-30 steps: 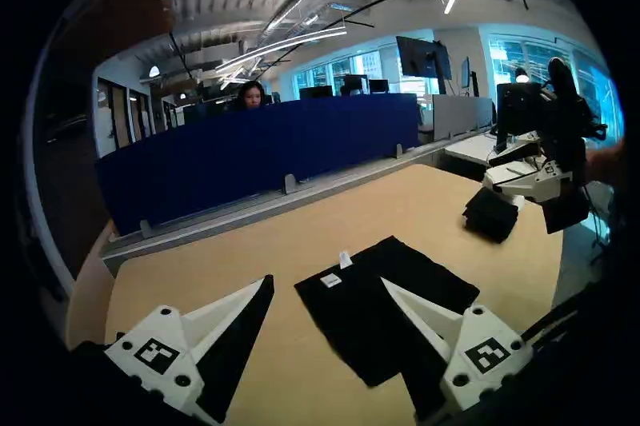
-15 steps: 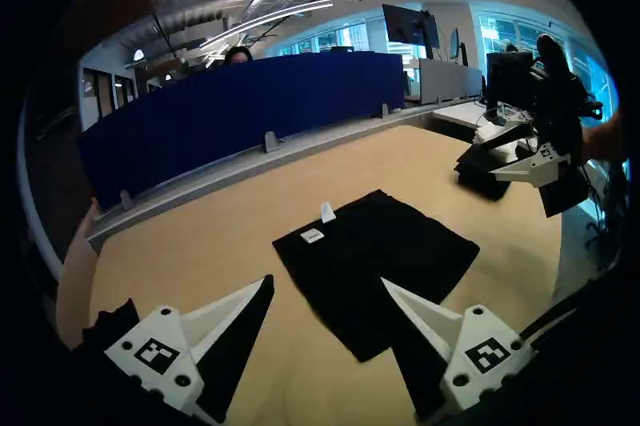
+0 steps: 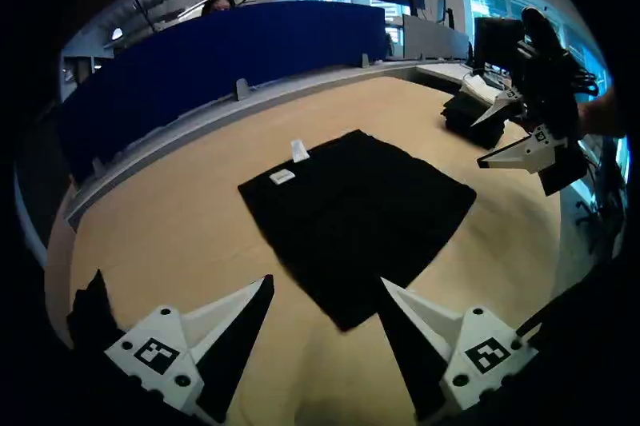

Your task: Fold towel

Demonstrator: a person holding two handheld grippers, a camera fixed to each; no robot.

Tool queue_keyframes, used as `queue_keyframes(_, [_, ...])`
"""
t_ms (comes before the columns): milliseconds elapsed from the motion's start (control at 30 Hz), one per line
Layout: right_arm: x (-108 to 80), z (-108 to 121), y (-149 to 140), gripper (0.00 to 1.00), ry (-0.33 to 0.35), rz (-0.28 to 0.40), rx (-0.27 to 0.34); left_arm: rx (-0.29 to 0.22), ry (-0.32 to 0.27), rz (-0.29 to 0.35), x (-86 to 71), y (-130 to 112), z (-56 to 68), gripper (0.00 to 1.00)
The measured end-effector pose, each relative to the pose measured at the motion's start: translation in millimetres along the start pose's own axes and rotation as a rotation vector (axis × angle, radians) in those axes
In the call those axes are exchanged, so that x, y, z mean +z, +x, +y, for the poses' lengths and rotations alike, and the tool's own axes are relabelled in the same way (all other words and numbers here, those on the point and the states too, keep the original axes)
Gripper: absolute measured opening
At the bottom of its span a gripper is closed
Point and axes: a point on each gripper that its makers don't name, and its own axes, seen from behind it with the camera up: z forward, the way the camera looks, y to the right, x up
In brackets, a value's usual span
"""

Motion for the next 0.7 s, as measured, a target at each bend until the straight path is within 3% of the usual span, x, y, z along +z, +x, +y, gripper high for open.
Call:
queue_keyframes(400, [12.3,-13.7,-41.0,0.99,0.063,-0.102,0.02,-0.046,-0.066,-0.115,19.9,-37.2,15.5,0.88])
queue_keyframes(700, [17.3,-15.5,-55.1,0.97,0.068,-0.135,0.023,-0.037,-0.083,-0.165,31.9,-50.9,18.5,0.88])
